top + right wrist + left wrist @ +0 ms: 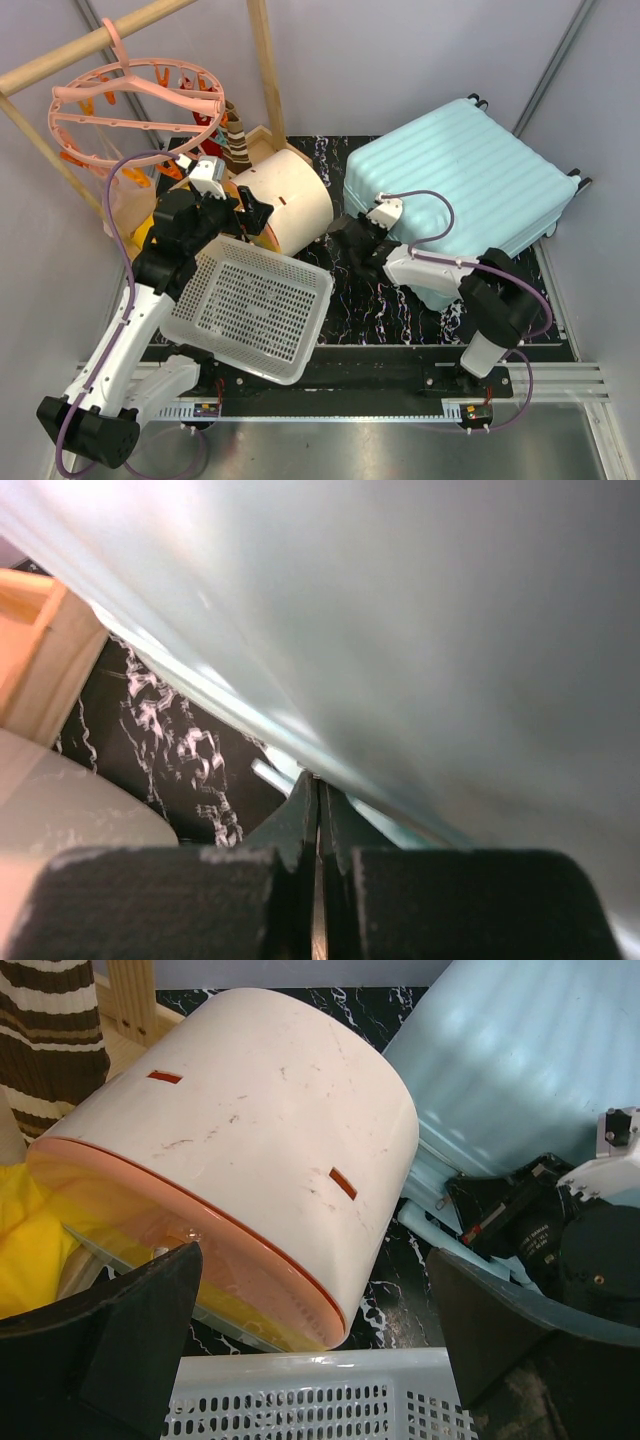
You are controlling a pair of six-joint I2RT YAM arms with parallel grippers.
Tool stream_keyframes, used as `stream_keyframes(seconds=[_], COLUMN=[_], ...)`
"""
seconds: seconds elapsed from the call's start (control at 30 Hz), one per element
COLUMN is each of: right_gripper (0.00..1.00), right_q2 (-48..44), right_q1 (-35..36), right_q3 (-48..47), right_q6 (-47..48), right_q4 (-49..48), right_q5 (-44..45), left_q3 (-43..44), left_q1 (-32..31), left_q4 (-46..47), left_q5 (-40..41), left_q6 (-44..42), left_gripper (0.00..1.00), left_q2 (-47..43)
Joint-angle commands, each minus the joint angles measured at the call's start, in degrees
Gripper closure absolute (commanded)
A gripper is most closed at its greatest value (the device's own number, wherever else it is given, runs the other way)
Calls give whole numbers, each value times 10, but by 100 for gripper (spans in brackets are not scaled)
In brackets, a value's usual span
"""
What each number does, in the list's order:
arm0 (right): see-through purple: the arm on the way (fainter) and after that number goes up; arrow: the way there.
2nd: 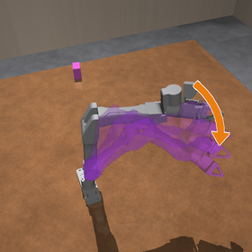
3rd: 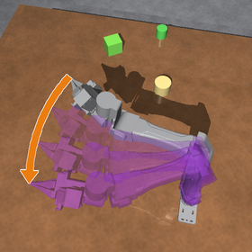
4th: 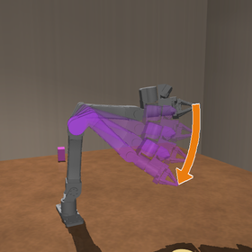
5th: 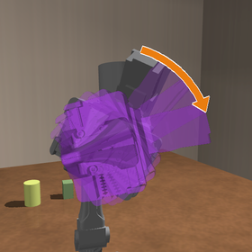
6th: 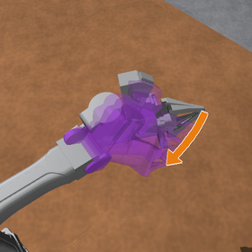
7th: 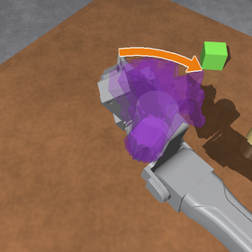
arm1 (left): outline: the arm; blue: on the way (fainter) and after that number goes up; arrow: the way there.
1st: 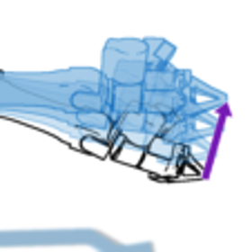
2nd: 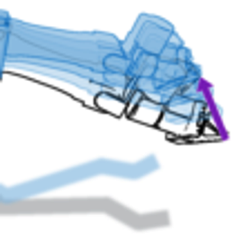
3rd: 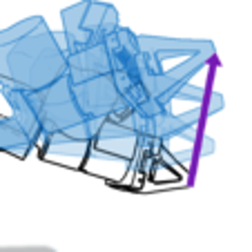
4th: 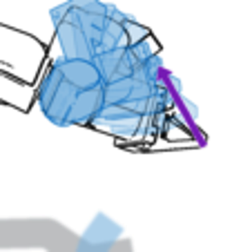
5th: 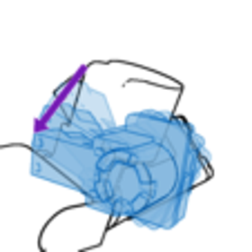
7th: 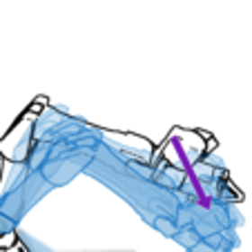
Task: Open, take out, and arrange the luggage
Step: Unzip the luggage at the center of the board.
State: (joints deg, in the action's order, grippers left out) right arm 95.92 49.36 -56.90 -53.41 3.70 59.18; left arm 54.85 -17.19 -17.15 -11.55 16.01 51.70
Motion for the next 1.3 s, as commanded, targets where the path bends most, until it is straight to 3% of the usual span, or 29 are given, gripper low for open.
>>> stream_keyframes(seconds=[0.0, 0.3, 0.7, 1.03, 1.27], right_gripper=[100, 100, 100, 96, 94], right_q2=[31, 74, 174, 185, 176], right_q1=[-50, -60, -78, -109, -117], right_q3=[-26, -88, -201, -193, -182], right_q6=[86, 163, 168, 199, 182], right_q4=[-134, -173, -183, -260, -266], right_q5=[-85, -85, -90, -173, -170], left_q3=[0, 0, 1, 1, 1], left_q1=[2, 2, 3, 2, 3], left_q4=[15, 15, 14, 14, 13], left_q5=[7, 10, 1, 4, 5], left_q6=[-10, -12, -10, -11, -11], left_gripper=[1, 1, 1, 1, 1], left_q2=[-7, -2, 5, 5, 9])
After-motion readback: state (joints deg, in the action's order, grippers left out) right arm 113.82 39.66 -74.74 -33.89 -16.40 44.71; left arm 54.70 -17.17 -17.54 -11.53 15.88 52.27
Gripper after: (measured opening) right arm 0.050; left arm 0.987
